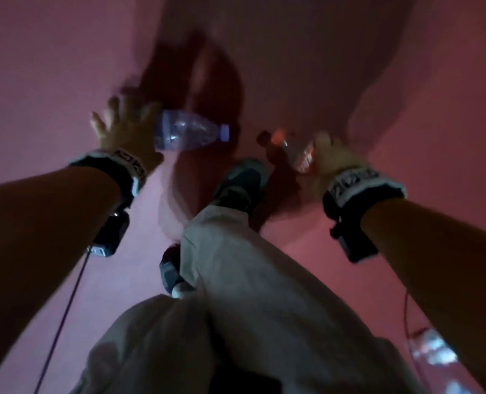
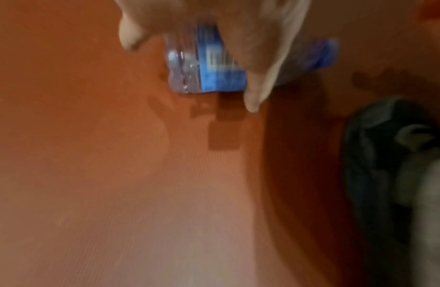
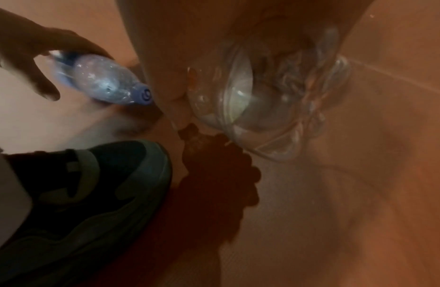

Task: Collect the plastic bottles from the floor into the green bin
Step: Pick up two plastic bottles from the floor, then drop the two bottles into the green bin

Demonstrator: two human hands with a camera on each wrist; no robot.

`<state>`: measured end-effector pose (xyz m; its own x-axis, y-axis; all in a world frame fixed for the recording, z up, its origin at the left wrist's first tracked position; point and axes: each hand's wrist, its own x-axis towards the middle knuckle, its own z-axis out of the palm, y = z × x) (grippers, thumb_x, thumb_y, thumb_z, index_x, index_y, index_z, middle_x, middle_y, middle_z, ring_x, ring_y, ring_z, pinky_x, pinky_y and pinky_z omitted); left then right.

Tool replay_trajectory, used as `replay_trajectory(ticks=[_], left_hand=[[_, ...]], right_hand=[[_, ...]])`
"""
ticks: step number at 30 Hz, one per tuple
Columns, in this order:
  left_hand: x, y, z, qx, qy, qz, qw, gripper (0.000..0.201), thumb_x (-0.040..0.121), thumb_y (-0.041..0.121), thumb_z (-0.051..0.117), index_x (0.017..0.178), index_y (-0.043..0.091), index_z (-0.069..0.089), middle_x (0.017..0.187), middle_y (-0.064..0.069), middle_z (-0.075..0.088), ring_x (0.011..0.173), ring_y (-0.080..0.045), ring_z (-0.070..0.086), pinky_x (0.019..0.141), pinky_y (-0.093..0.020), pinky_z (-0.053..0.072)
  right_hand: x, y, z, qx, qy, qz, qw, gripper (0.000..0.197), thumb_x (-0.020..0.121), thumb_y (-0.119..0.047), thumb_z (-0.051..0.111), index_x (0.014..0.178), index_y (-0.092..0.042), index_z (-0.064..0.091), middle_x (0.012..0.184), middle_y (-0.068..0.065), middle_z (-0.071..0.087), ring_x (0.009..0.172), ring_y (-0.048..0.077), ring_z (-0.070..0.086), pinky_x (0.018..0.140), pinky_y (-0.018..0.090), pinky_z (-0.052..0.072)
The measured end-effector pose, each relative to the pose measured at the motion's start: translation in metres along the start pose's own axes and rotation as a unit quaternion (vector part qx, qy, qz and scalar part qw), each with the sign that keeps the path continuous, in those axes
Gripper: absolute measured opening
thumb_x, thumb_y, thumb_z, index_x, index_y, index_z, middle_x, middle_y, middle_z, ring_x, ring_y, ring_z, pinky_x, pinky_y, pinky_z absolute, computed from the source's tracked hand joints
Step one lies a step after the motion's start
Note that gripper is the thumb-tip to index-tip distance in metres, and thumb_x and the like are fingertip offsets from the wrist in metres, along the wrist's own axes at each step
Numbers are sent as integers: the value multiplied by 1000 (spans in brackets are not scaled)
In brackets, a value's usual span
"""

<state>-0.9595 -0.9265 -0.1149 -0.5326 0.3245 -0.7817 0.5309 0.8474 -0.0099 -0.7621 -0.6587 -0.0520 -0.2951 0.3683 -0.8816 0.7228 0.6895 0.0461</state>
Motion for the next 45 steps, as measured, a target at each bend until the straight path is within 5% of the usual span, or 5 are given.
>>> replay_trajectory(ticks=[8,14,22,29,45], left_hand=[[-104,21,-124,42,-148,100,983,88,61,68,74,137,30,51,129,-1,62,119,-26,60,94,-36,50],[-247,135,-366,106,-73,268,955,64,70,50,78,116,22,44,108,-8,64,95,-31,63,75,-31,43],[-548,219,-536,172,120,538,816,75,48,59,73,109,16,62,95,-5,67,82,-27,66,68,-31,53],[-777,273,-505,188,169,671,697,112,66,43,75,153,28,6,125,-11,53,110,-33,58,87,-35,47],[-1113,414,-306,156,179,799,552,82,60,62,78,121,20,41,115,-10,56,107,-32,59,89,-36,47]], right_hand=[[-183,-20,22,314,41,79,945,62,88,-48,48,145,-32,28,136,21,44,114,42,51,102,45,38],[-389,-26,-92,518,136,285,795,85,77,-29,75,148,-22,28,138,9,40,118,35,54,96,40,46],[-672,-23,-179,536,372,376,658,73,75,-43,72,134,-16,37,129,9,44,114,35,57,95,40,48],[-891,42,-116,497,453,488,556,77,79,-52,65,141,-22,30,131,4,50,112,30,58,89,44,53],[-1177,178,109,411,417,675,449,61,81,-45,67,130,-22,39,126,5,53,112,30,57,82,40,46]])
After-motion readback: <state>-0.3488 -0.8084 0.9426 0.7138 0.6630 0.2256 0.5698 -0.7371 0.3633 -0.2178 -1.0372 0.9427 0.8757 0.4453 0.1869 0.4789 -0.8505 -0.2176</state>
